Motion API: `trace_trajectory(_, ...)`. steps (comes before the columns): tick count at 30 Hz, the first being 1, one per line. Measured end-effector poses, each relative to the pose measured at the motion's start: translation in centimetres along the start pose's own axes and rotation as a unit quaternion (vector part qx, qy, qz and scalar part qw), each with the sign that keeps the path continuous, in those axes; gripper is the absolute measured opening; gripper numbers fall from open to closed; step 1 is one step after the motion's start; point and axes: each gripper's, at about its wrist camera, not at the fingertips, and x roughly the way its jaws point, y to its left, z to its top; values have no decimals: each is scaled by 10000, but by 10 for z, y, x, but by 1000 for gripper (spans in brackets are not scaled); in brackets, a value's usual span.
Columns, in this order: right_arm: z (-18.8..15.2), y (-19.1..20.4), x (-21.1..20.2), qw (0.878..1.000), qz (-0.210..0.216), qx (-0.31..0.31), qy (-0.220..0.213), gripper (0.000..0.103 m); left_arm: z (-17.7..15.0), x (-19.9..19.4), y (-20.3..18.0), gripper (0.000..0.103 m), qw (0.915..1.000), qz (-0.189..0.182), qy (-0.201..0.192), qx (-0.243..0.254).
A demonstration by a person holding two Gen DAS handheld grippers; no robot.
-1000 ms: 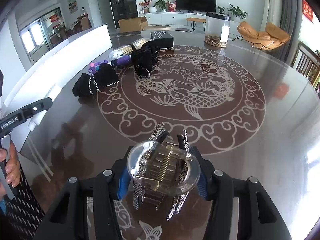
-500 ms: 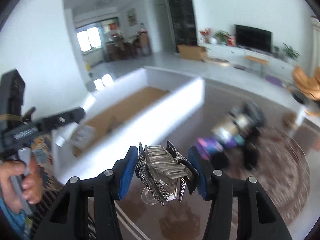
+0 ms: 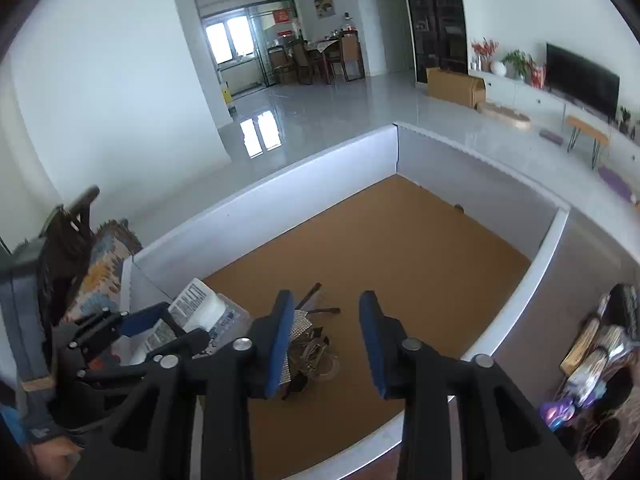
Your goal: Organize objects
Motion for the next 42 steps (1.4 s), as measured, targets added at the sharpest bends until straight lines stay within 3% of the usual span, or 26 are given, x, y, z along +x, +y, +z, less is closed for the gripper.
trace_trajectory(1,-2,-2,-3,10000,-3,50,-35,72,0,2,-2,55,10000,54,9,32)
trace_trajectory(2,-5,-5,-7,9999,-52,60,-90,86,0,5,-5,63,9999,140,57,81)
trace_trajectory(3,-8,-8,-15,9997,-150,29,-172,89,1,6,-7,79,9996,234,102,113)
trace_trajectory(5,-16,-12,-30,9990,-308,-66,-305,89,2,6,-10,87,9994,329,6,112)
trace_trajectory(16,-80,-79,-81,9968,-764,167,-138,90,7,-13,-36,87,9995,194,-165,205)
trace_trajectory(19,-117,-111,-88,9936,-1012,508,34,90,0,-34,-59,87,9990,-330,-184,240)
trace_trajectory(22,-166,-153,-101,9837,-1459,1027,222,90,-18,-62,-106,87,9922,-1067,-185,618)
trace_trajectory(26,-231,-207,-126,9585,-2190,1747,533,90,-61,-85,-189,87,9692,-1967,-98,1479)
trace_trajectory(28,-257,-225,-139,9465,-2497,1944,638,90,-86,-77,-226,87,9585,-2175,161,1835)
trace_trajectory(31,-277,-239,-153,9356,-2863,1971,618,94,-120,-39,-269,87,9513,-1916,636,2328)
trace_trajectory(34,-286,-246,-157,9299,-2957,2125,517,101,-137,6,-284,87,9531,-1474,1008,2444)
trace_trajectory(36,-285,-250,-156,9251,-3054,2197,510,103,-142,23,-283,91,9567,-1298,1066,2376)
trace_trajectory(37,-285,-249,-156,9239,-3079,2215,507,103,-141,23,-282,91,9606,-1242,811,2352)
trace_trajectory(40,-278,-250,-151,9238,-3099,2197,479,103,-136,31,-279,103,9662,-1183,709,2180)
trace_trajectory(42,-274,-250,-147,9213,-3142,2247,446,103,-131,39,-276,103,9710,-1124,627,2016)
